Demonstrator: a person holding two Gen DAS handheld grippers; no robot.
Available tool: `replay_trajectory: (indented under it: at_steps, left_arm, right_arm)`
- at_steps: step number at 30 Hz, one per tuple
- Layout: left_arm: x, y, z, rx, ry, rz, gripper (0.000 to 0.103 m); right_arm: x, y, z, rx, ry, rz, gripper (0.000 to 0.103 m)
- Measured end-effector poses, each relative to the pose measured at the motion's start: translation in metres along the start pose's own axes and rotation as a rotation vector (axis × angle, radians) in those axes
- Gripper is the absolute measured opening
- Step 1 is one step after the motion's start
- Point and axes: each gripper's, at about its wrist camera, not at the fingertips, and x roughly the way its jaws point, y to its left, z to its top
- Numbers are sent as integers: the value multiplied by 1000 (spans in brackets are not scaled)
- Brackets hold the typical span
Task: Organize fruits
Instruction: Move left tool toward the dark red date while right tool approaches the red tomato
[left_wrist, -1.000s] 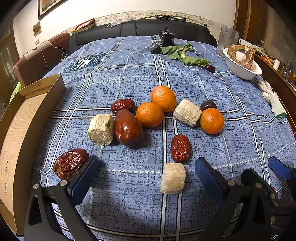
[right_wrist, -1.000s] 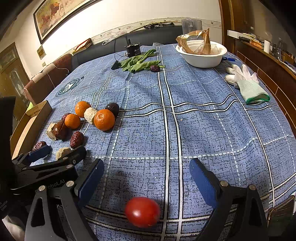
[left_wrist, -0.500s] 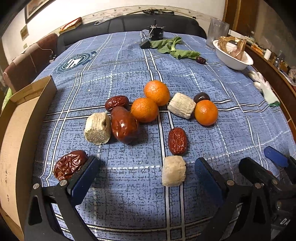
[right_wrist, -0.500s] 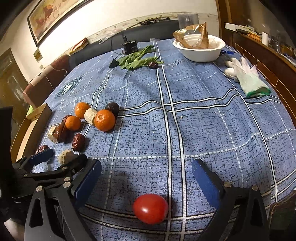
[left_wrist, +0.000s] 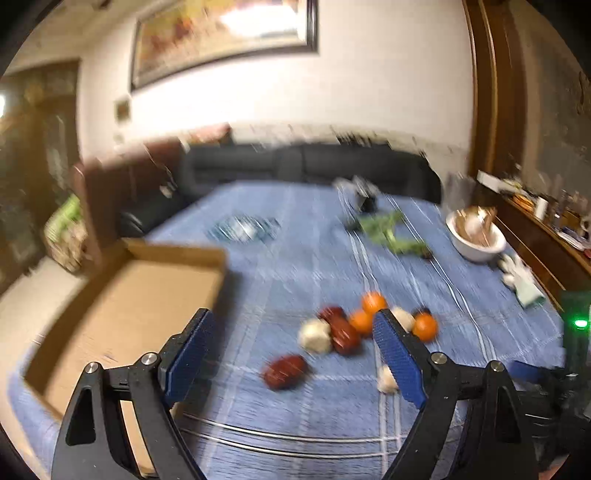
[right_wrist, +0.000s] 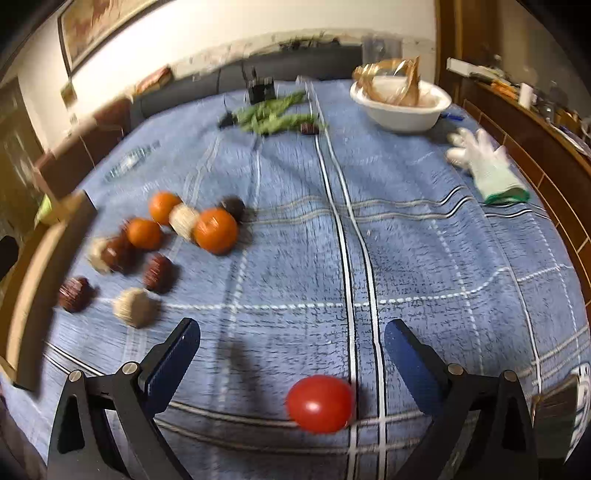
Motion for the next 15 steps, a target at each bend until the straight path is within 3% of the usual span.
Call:
replay_trajectory:
  at_steps: [3, 9, 11, 15]
  left_arm:
    - [-16, 4, 4, 14, -50, 48, 99]
    - [-22, 1, -1, 54, -46, 19, 99]
    - [-21, 1, -5, 66, -31, 6, 99]
    - [-18, 4, -10, 67, 6, -23, 99]
  right_arm:
    - [-37, 9, -4, -22, -144, -34, 102]
    - [-106, 22, -21, -13, -467, -127, 102]
    - [-114, 22, -26, -7, -510, -132, 102]
    - [-111, 19, -22, 43, -443, -112, 102]
